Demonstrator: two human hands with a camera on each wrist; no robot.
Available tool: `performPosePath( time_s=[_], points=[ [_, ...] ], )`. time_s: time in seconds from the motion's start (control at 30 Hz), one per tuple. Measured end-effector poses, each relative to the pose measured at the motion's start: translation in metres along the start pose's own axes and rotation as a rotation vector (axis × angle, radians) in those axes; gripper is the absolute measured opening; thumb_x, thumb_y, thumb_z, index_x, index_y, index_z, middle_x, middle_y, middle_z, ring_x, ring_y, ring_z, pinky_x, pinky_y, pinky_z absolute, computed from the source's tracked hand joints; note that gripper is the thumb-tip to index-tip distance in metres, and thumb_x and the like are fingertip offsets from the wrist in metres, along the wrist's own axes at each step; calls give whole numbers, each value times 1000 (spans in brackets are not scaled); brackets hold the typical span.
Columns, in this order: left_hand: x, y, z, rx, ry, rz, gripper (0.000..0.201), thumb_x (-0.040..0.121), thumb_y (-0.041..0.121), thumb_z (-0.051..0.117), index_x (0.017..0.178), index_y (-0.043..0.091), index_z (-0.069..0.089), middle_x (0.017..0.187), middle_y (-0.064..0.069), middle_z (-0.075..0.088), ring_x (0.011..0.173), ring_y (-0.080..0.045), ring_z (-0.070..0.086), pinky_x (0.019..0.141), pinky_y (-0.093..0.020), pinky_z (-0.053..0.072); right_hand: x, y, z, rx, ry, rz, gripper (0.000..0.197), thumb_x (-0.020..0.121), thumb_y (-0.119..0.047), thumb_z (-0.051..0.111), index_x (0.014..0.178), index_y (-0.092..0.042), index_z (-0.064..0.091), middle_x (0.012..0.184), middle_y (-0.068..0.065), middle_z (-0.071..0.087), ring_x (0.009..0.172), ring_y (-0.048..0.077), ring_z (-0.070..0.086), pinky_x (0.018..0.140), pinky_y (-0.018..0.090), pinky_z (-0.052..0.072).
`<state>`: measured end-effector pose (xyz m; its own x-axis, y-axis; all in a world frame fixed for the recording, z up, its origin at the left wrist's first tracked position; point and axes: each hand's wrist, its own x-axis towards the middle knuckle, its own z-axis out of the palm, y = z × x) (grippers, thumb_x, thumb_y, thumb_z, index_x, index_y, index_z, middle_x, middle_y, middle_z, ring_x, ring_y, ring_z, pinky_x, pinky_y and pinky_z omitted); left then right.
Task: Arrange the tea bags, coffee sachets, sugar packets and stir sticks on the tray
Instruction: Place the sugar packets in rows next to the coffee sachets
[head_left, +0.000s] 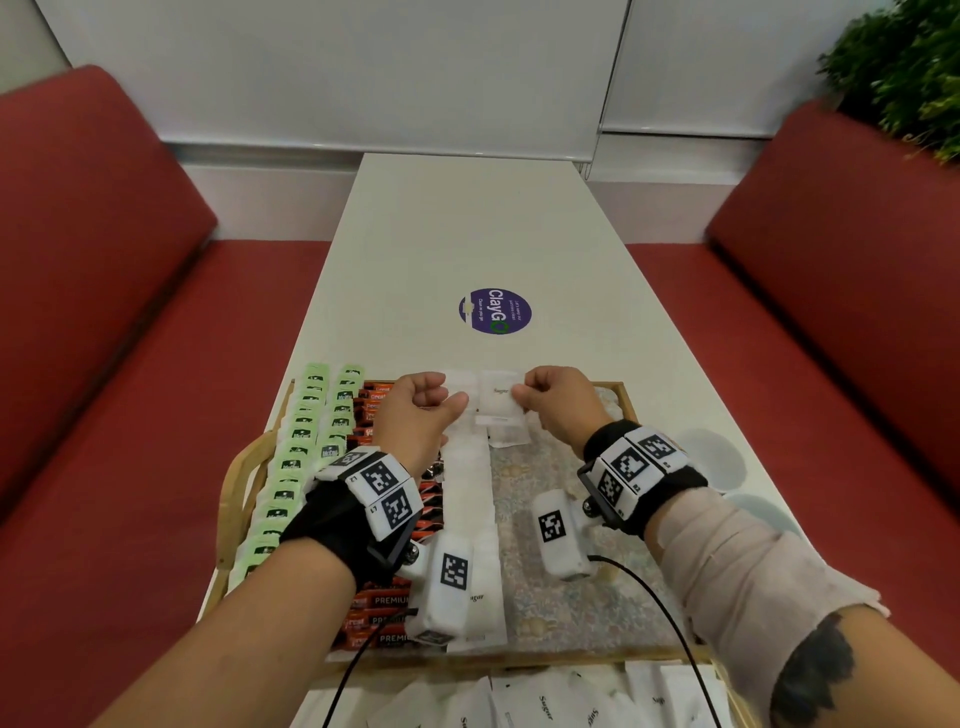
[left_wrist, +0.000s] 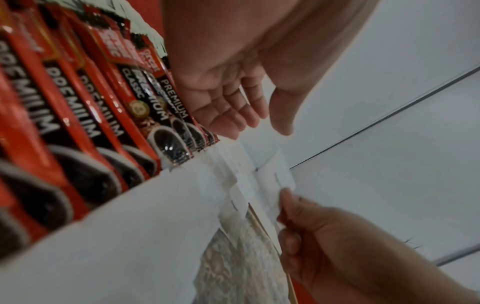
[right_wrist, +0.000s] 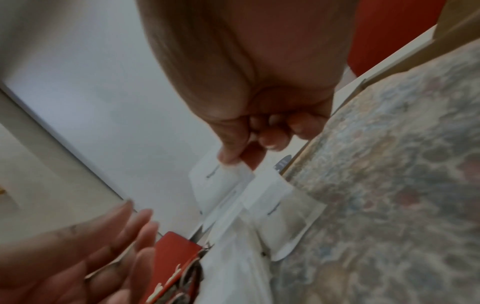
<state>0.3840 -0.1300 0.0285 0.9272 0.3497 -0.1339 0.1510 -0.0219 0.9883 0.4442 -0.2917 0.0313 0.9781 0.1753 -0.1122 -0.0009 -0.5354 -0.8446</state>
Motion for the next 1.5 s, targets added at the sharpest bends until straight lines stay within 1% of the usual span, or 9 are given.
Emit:
performPosePath(
  time_s=[0.2,0.6,0.77,0.93,1.0,1.1,1.23,1.33,1.5],
  points=[
    [1,-1,-2,-9,-8,-21,24,90,1,57,112,10,55,93,4,56,76,-7,53,62,-26,48,7,21,-2,-238,-62,160,39,90,-15,62,57,-16,42,62,-1,51,58,14,44,58,27,36],
    [2,-4,-3,12,-21,-31,22,90,1,56,107,14,55,98,2,57,84,-13,55,63,-25,48,12,25,12,-352,-83,241,42,89,-20,63,52,-17,43,55,-2,48,53,15,45,59,26,39],
    [2,-6,-3,20,-17,-39,22,89,1,58,107,14,57,101,-1,59,87,-16,57,62,-25,49,14,23,16,-413,-73,274,31,88,-27,63,63,-11,54,71,6,59,73,24,57,68,27,45],
    [-2,-4,-4,25,-26,-51,24,89,3,59,111,12,58,107,-3,60,91,-16,57,63,-26,49,10,19,17,-443,-80,297,29,88,-29,63,69,-7,56,65,6,53,72,26,55,67,28,44],
    [-8,-2,-3,25,-33,-51,23,90,3,58,111,13,58,106,-1,60,92,-15,57,63,-25,49,4,15,15,-449,-98,287,29,89,-30,61,76,-5,62,73,10,60,76,27,59,72,30,49],
    [-19,0,-2,9,-40,-51,23,90,3,58,109,14,57,102,3,58,90,-15,54,62,-25,46,-8,11,6,-421,-78,260,30,90,-32,60,86,-3,67,83,11,67,81,27,63,75,32,50],
    [-44,3,-2,-29,-50,-57,22,90,3,58,105,19,56,96,7,57,89,-14,54,64,-26,46,-36,4,-10,-310,-27,208,29,90,-27,63,66,-17,50,70,-2,52,71,17,51,69,29,42],
    [-66,6,-2,-51,-53,-50,21,91,3,57,102,20,56,95,7,57,86,-10,54,65,-25,47,-66,-1,-18,-252,-4,171,17,89,-29,64,82,-17,54,82,-4,55,80,15,53,75,29,43],
    [-108,4,-7,-39,-61,-52,21,91,2,56,105,17,55,94,7,56,85,-8,54,67,-26,47,-124,-4,-20,-162,-1,122,17,89,-31,64,89,-16,56,79,-5,56,72,13,52,63,27,41]
  ],
)
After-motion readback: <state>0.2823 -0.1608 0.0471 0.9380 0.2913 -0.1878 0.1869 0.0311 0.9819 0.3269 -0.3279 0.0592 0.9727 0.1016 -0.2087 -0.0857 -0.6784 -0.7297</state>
